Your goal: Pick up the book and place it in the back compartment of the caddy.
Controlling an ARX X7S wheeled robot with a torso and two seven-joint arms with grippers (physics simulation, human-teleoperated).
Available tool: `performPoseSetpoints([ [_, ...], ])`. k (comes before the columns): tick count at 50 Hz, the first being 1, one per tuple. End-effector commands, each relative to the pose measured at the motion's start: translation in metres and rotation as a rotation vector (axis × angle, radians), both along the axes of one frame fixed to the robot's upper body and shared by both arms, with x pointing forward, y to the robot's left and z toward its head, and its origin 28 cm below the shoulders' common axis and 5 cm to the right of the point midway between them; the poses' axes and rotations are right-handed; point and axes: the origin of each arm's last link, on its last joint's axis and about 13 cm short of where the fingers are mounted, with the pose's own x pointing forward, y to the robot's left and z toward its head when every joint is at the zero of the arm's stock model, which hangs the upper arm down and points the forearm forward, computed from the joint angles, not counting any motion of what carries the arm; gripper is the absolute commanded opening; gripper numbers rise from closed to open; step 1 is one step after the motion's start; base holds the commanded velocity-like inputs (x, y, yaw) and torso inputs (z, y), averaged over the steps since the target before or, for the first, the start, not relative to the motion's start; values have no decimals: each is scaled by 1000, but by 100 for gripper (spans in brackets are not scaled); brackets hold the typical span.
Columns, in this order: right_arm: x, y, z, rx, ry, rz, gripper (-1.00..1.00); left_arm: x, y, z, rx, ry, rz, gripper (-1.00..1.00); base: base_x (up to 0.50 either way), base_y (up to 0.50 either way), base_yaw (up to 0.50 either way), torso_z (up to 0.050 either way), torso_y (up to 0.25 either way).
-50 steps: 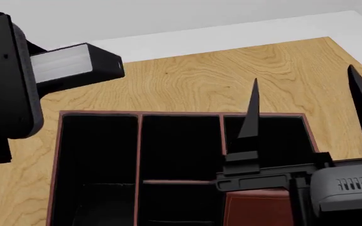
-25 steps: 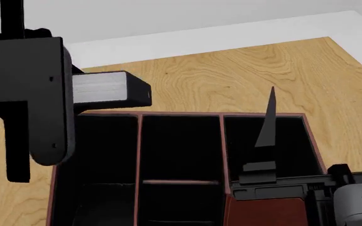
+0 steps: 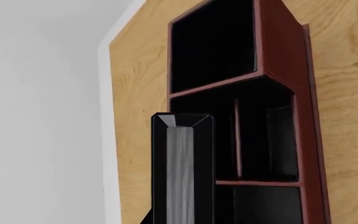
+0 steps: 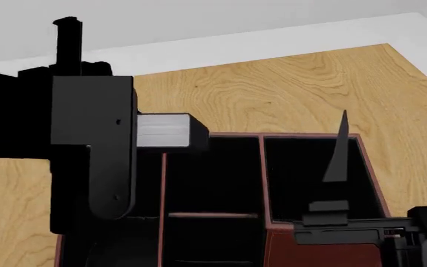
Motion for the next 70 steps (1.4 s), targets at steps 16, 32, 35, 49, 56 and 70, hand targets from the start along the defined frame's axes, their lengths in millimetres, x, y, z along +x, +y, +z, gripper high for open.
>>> performPoseSetpoints([
  [16,-5,-2,1,11,-13,-3,100,-4,-24,-7,-43,47,-40,-100,0,0,0,1,1],
  [32,-6,-2,2,18,-23,0,100,2,-34,-9,-14,140,17,-100,0,0,0,0,1],
  [35,-6,-2,2,16,-23,0,100,3,-36,-9,-11,142,26,-100,0,0,0,0,0],
  [49,-7,-3,2,21,-30,3,100,2,-42,-13,-9,168,29,-100,0,0,0,1,1],
  [56,-9,-5,2,27,-37,-1,100,1,-43,-19,1,186,28,-100,0,0,0,0,1],
  [70,-9,-4,1,28,-37,5,100,1,-44,-27,15,198,27,-100,0,0,0,1,1],
])
